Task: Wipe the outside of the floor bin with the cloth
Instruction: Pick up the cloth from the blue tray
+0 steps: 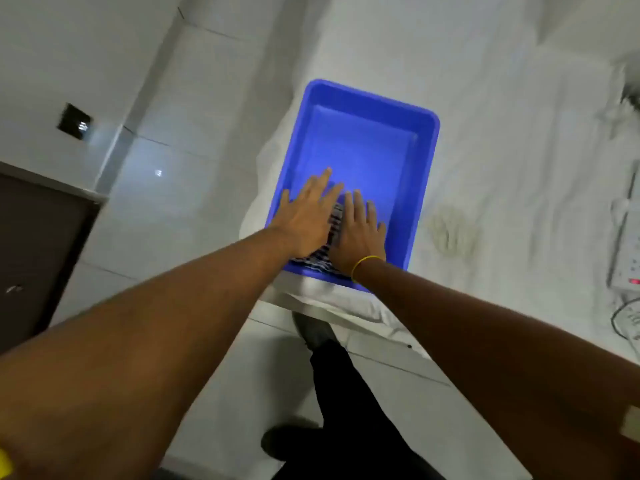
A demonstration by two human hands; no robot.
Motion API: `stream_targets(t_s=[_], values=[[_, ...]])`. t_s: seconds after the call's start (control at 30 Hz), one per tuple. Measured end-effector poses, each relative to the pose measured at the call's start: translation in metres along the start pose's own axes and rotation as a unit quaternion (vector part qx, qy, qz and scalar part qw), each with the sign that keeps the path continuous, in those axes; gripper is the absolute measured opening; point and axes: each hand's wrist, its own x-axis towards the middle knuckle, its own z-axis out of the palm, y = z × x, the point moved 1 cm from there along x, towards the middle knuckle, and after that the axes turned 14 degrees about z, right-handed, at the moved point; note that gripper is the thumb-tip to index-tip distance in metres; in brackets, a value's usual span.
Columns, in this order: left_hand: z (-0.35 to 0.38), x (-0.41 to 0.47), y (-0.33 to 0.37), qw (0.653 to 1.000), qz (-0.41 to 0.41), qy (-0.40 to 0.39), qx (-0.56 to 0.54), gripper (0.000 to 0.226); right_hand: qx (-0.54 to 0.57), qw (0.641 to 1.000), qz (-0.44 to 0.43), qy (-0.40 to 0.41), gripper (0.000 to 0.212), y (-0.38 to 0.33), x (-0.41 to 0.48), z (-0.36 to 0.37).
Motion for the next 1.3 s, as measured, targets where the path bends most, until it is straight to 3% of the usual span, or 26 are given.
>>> stream_targets(t_s=[0.07,0.13,0.27,0.43,0.6,0.7,0.87,1.0,1.17,1.3], values=[[0.018,0.018,-0.002,0.995,0.019,-0.095,0.019,0.083,0.025,0.999,0.03,0.028,0.09,0.013,0.007,0.011],[0.037,0.029,-0.004,0.992,0.019,-0.119,0.023,0.087,0.023,0.998,0.036,0.044,0.086,0.027,0.007,0.023],[0.05,0.038,-0.001,0.99,0.046,-0.092,0.094,0.089,0.07,0.996,0.047,0.016,0.083,0.031,0.017,0.031],[0.054,0.028,-0.003,0.994,0.039,-0.069,0.08,0.043,0.1,0.995,0.022,-0.009,0.025,0.026,0.026,0.026],[0.027,0.0,-0.025,0.998,0.037,0.039,0.033,0.026,0.105,0.993,-0.053,0.022,0.019,-0.002,0.019,-0.011],[-0.005,-0.025,-0.048,0.994,0.008,0.111,-0.019,0.021,0.091,0.985,-0.128,0.073,0.024,-0.039,0.008,-0.045],[-0.07,-0.091,-0.099,0.967,-0.063,0.243,-0.042,0.037,0.054,0.947,-0.278,0.153,0.045,-0.143,-0.014,-0.086],[-0.097,-0.172,-0.174,0.948,-0.166,0.27,0.018,0.038,0.014,0.914,-0.374,0.154,0.034,-0.258,-0.043,-0.072],[-0.087,-0.293,-0.28,0.912,-0.273,0.29,0.092,0.035,0.123,0.886,-0.447,0.001,0.035,-0.39,-0.089,0.016],[-0.04,-0.378,-0.343,0.898,-0.312,0.297,0.085,0.034,0.175,0.849,-0.493,-0.07,0.038,-0.47,-0.122,0.123]])
